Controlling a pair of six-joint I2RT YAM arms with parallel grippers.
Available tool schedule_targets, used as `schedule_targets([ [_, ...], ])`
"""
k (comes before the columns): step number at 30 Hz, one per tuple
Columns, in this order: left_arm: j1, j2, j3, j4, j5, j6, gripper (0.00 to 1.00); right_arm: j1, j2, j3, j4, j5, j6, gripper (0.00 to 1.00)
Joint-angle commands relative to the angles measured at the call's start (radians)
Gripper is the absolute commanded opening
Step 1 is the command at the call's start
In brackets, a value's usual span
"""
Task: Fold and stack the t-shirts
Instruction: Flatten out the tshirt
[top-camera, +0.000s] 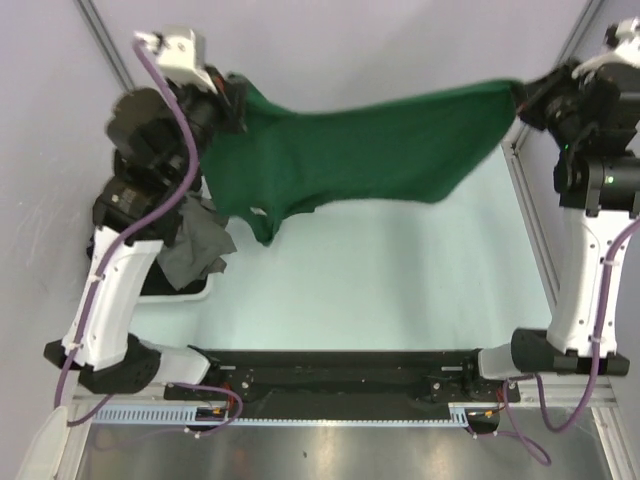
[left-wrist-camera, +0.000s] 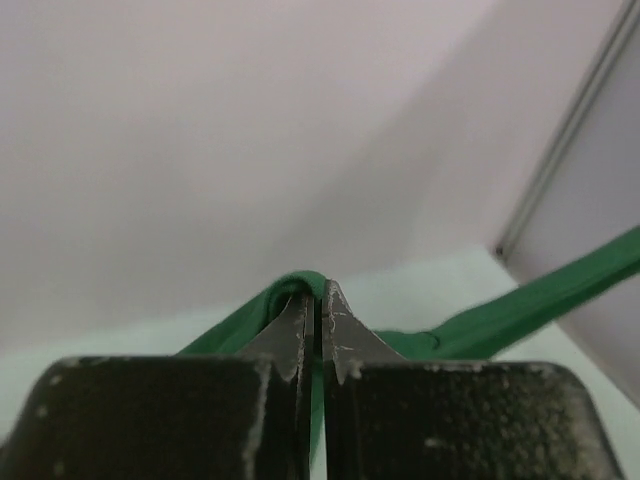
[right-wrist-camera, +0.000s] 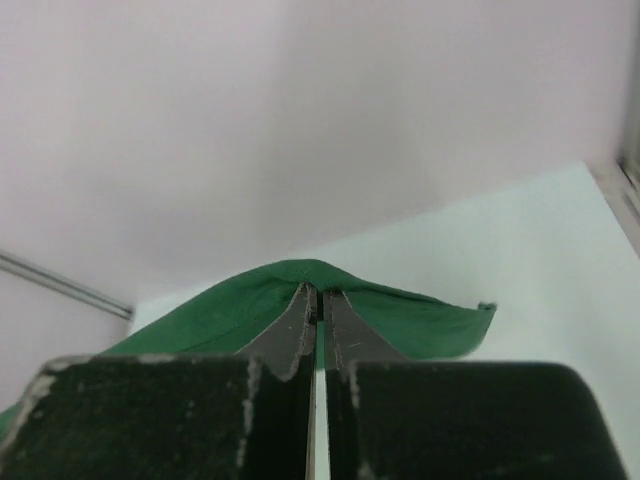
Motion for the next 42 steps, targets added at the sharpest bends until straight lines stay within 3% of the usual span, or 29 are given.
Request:
schedule_targets([
  [1, -0.074, -0.105, -0.357, -0.031, -0.017, -0.203, 0.00, -0.023, -0.141, -0.335, -0.122, 0.130, -0.032, 0.00],
  [6, -0.241, -0.171, -0.837, 0.052, 0.017, -0.373, 0.00, -0.065, -0.276, -0.759, -0.098, 0.121, -0.006, 0.00],
  [7, -0.263, -0.167, -0.880, 0.057, 0.020, -0.421, 0.00, -0.074, -0.287, -0.875, -0.081, 0.115, -0.002, 0.00],
  [10, -0.333, -0.110, -1.025, 0.109, 0.053, -0.488, 0.00, -0.123, -0.287, -1.012, -0.024, 0.101, 0.010, 0.00],
  [13, -0.340, 0.020, -1.070, 0.170, 0.116, -0.512, 0.00, -0.132, -0.244, -1.042, 0.007, 0.076, 0.004, 0.00],
  [16, -0.315, 0.190, -0.995, 0.192, 0.210, -0.451, 0.00, -0.132, -0.196, -1.039, 0.023, 0.090, -0.017, 0.00],
  [19, -0.239, 0.388, -0.812, 0.128, 0.310, -0.359, 0.00, -0.132, -0.149, -1.019, 0.031, 0.115, -0.023, 0.00],
  [23, -0.186, 0.611, -0.485, 0.042, 0.365, -0.252, 0.00, -0.135, -0.100, -1.004, 0.052, 0.156, -0.026, 0.00],
  [28, -0.200, 0.861, -0.110, -0.113, 0.391, -0.190, 0.01, -0.143, -0.032, -0.979, 0.060, 0.162, -0.022, 0.00],
  [29, -0.201, 0.891, -0.073, -0.139, 0.387, -0.187, 0.07, -0.145, -0.021, -0.976, 0.059, 0.162, -0.023, 0.00],
  [30, -0.203, 0.908, -0.050, -0.167, 0.370, -0.189, 0.20, -0.146, -0.012, -0.968, 0.059, 0.161, -0.025, 0.00],
  [31, -0.202, 0.915, -0.040, -0.202, 0.350, -0.196, 0.51, -0.146, 0.003, -0.967, 0.057, 0.159, -0.026, 0.00],
  [32, -0.200, 0.903, -0.051, -0.217, 0.316, -0.216, 0.64, -0.145, 0.009, -0.965, 0.056, 0.153, -0.026, 0.00],
  [34, -0.188, 0.807, -0.126, -0.230, 0.290, -0.274, 0.81, -0.145, 0.016, -0.965, 0.054, 0.149, -0.028, 0.00],
  [36, -0.176, 0.696, -0.208, -0.215, 0.227, -0.346, 0.83, -0.145, 0.017, -0.968, 0.054, 0.144, -0.029, 0.00],
  [39, -0.169, 0.449, -0.417, -0.159, 0.122, -0.622, 0.84, -0.145, 0.014, -0.970, 0.056, 0.142, -0.026, 0.00],
  [40, -0.168, 0.395, -0.553, -0.120, 0.123, -0.770, 0.84, -0.145, 0.014, -0.971, 0.057, 0.141, -0.025, 0.00],
  [42, -0.181, 0.236, -0.698, 0.035, 0.124, -0.933, 0.85, -0.145, 0.014, -0.975, 0.057, 0.132, -0.020, 0.00],
])
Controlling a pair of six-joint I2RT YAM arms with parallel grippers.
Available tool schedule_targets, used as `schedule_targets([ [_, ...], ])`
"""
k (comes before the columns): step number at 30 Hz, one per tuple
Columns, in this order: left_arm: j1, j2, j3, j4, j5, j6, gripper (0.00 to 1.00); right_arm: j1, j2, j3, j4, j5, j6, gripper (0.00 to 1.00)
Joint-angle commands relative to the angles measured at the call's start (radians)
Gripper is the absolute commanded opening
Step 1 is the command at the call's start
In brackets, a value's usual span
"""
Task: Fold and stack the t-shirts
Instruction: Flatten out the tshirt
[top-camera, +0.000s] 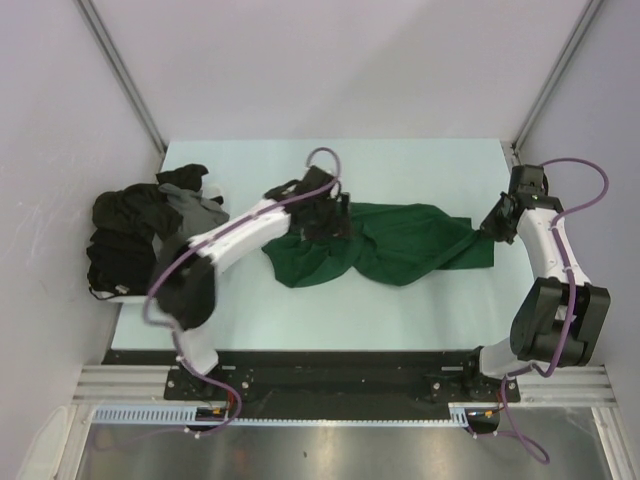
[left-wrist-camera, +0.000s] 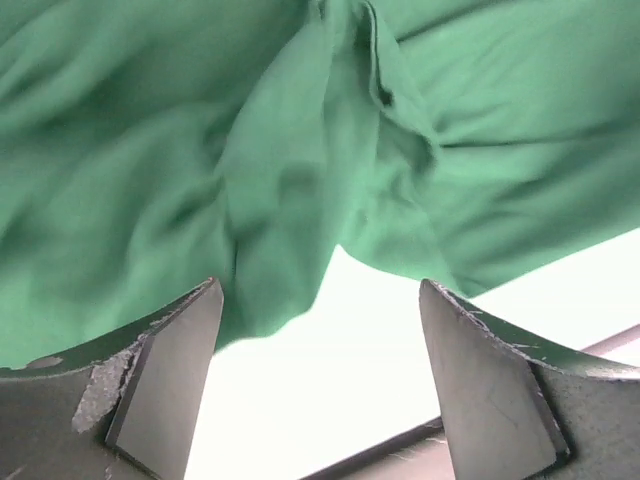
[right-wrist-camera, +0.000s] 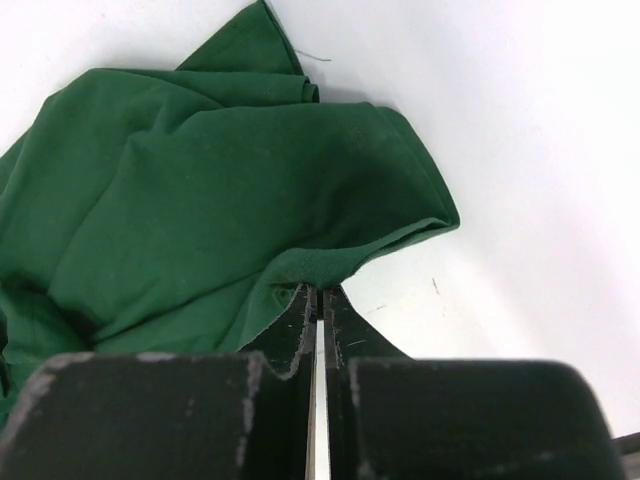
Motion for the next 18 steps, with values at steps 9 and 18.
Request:
schedule_targets([
  [9, -0.039, -0.318, -0.361, 0.295, -0.173, -0.890, 0.72, 0.002, -0.028, 0.011, 0.032, -0.001, 0.004, 0.00],
  [18, -0.100, -0.138, -0.170, 0.128, -0.357, -1.148, 0.69, 0.002, -0.031, 0.021, 0.029, 0.008, 0.007, 0.00],
])
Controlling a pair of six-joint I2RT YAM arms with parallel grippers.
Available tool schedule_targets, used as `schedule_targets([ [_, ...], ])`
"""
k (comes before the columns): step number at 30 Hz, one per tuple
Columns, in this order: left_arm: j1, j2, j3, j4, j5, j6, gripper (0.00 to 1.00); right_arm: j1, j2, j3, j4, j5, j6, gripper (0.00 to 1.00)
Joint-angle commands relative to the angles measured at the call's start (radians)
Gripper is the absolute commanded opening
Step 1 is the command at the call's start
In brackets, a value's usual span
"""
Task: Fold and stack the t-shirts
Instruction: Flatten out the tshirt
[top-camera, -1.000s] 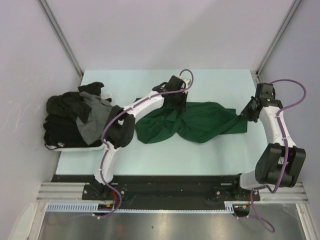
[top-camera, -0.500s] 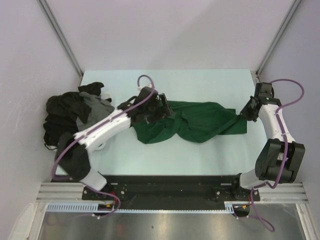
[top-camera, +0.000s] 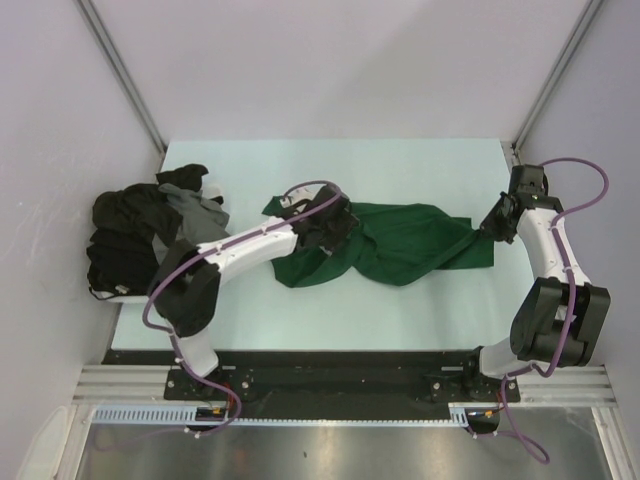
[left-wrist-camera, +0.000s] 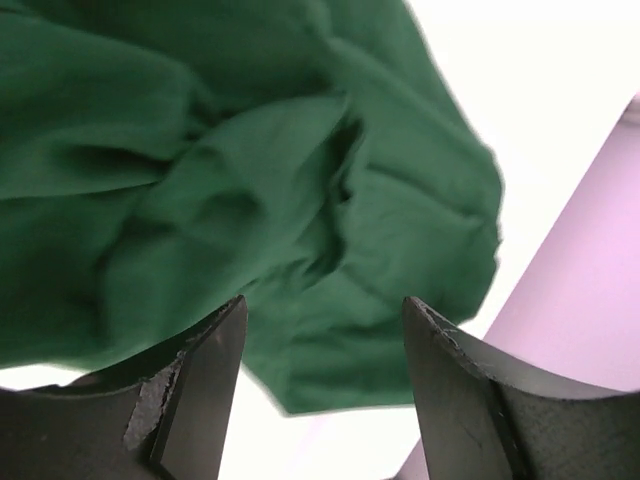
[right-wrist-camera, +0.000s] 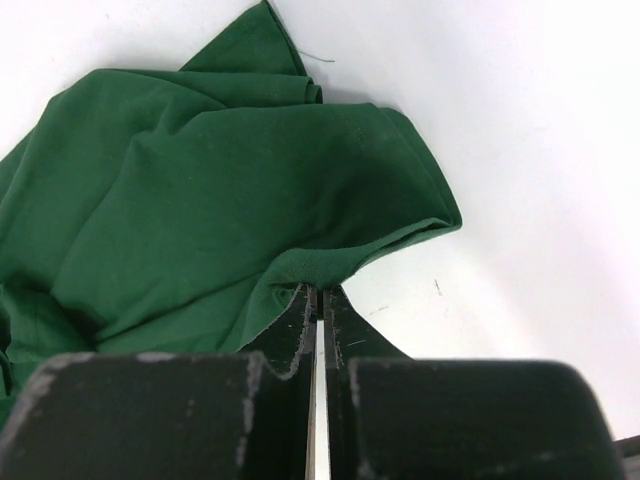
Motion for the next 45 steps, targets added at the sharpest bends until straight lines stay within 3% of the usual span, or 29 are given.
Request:
schedule_targets([
  [1, -0.017, 0.051, 0.114, -0.102, -0.093, -0.249, 0.68, 0.002, -0.028, 0.019, 0.026, 0.013, 0.006, 0.00],
  [7, -0.029, 0.106, 0.130, -0.201, -0.120, -0.358, 0.68, 0.002, -0.031, 0.013, 0.028, 0.015, 0.009, 0.00],
  [16, -0.030, 0.144, 0.116, -0.143, -0.137, -0.398, 0.62, 0.002, -0.009, 0.025, 0.026, 0.016, 0.007, 0.00],
  [24, -0.012, 0.213, 0.164, -0.149, -0.171, -0.398, 0.50, 0.002, -0.012, 0.025, 0.020, 0.028, 0.001, 0.00],
  [43, -0.003, 0.261, 0.216, -0.128, -0.199, -0.362, 0.41, 0.002, -0.003, 0.019, 0.020, 0.030, 0.001, 0.00],
  [45, -0.003, 0.260, 0.217, -0.131, -0.202, -0.362, 0.35, 0.002, -0.002, 0.019, 0.022, 0.030, 0.003, 0.00],
])
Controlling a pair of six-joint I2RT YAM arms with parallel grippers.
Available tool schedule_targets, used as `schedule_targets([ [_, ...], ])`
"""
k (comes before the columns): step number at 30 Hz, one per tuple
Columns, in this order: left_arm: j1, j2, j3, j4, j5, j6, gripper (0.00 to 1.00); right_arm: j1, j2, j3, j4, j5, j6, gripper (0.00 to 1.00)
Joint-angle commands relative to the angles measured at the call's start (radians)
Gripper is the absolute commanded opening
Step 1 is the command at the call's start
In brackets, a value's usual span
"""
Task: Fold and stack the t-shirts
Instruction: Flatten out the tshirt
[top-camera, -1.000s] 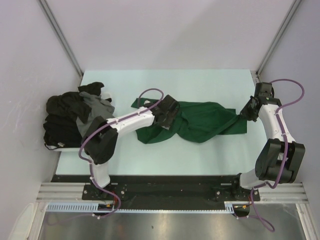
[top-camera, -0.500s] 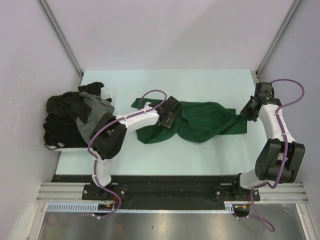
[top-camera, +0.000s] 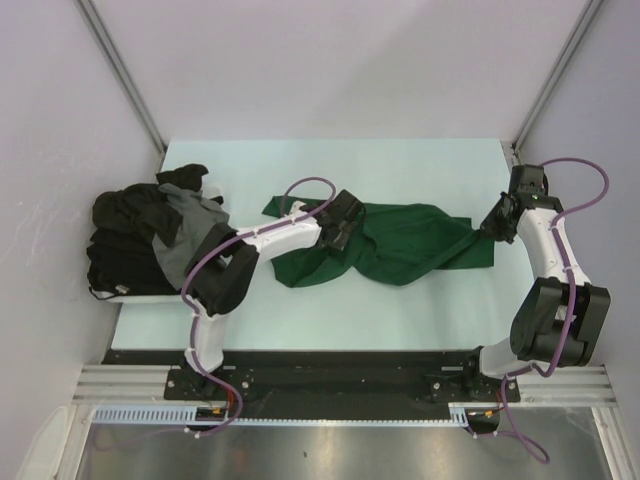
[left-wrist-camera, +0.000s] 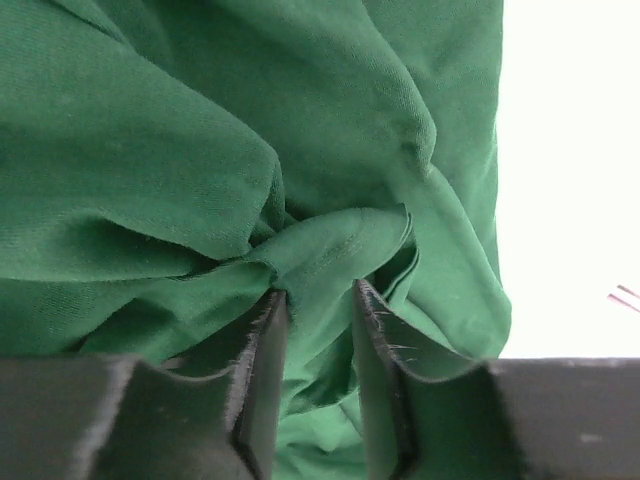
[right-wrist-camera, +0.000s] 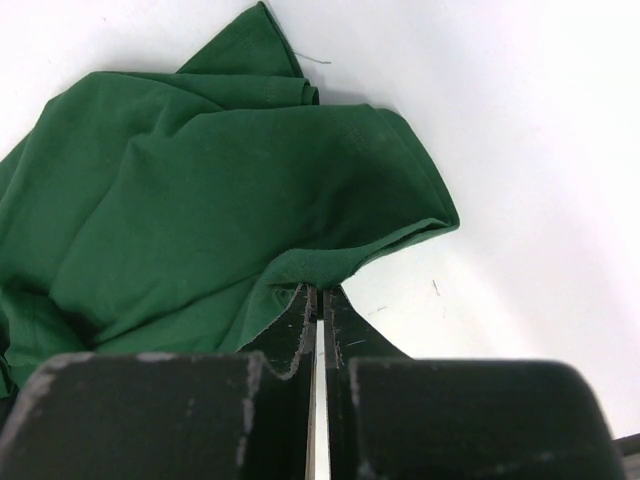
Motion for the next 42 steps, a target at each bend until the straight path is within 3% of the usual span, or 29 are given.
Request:
schedule_targets([
  [1, 0.004, -0.004, 0.040, -0.009, -0.026, 0.005, 0.32, 0.000, -0.002, 0.021, 0.022, 0.022, 0.000, 0.00],
  [4, 0.008, -0.002, 0.041, 0.011, -0.021, 0.027, 0.13, 0.002, 0.000, 0.022, 0.022, 0.025, 0.000, 0.00],
  [5, 0.011, -0.002, 0.041, 0.011, -0.015, 0.028, 0.01, 0.000, -0.002, 0.022, 0.021, 0.026, 0.000, 0.00],
  [11, 0.048, -0.066, 0.075, 0.006, -0.079, 0.163, 0.00, 0.000, -0.011, 0.034, 0.010, 0.042, -0.003, 0.00],
  [15, 0.111, -0.225, 0.084, 0.067, -0.113, 0.467, 0.00, -0.001, -0.038, 0.097, 0.010, 0.008, 0.003, 0.00],
  [18, 0.206, -0.370, -0.067, 0.289, -0.026, 0.679, 0.00, -0.001, -0.057, 0.187, 0.022, -0.035, 0.018, 0.00],
  [21, 0.310, -0.543, -0.068, 0.313, 0.072, 0.881, 0.00, 0.000, -0.087, 0.305, 0.043, -0.099, 0.022, 0.00],
  [25, 0.398, -0.665, 0.120, 0.236, 0.137, 1.163, 0.00, 0.002, -0.132, 0.465, 0.103, -0.145, 0.002, 0.00],
  [26, 0.444, -0.671, 0.166, 0.232, 0.236, 1.246, 0.00, 0.002, -0.138, 0.491, 0.137, -0.157, -0.001, 0.00],
  [28, 0.485, -0.679, 0.306, 0.213, 0.296, 1.304, 0.00, -0.003, -0.163, 0.542, 0.233, -0.191, -0.017, 0.00],
  [32, 0.489, -0.618, 0.640, 0.126, 0.436, 1.539, 0.00, -0.006, -0.128, 0.712, 0.245, -0.181, -0.001, 0.00],
  [37, 0.490, -0.604, 0.762, 0.153, 0.461, 1.653, 0.00, -0.007, -0.077, 0.925, 0.203, -0.155, 0.018, 0.00],
  [42, 0.489, -0.585, 0.882, 0.187, 0.511, 1.654, 0.00, -0.007, -0.075, 1.007, 0.189, -0.147, 0.028, 0.00],
])
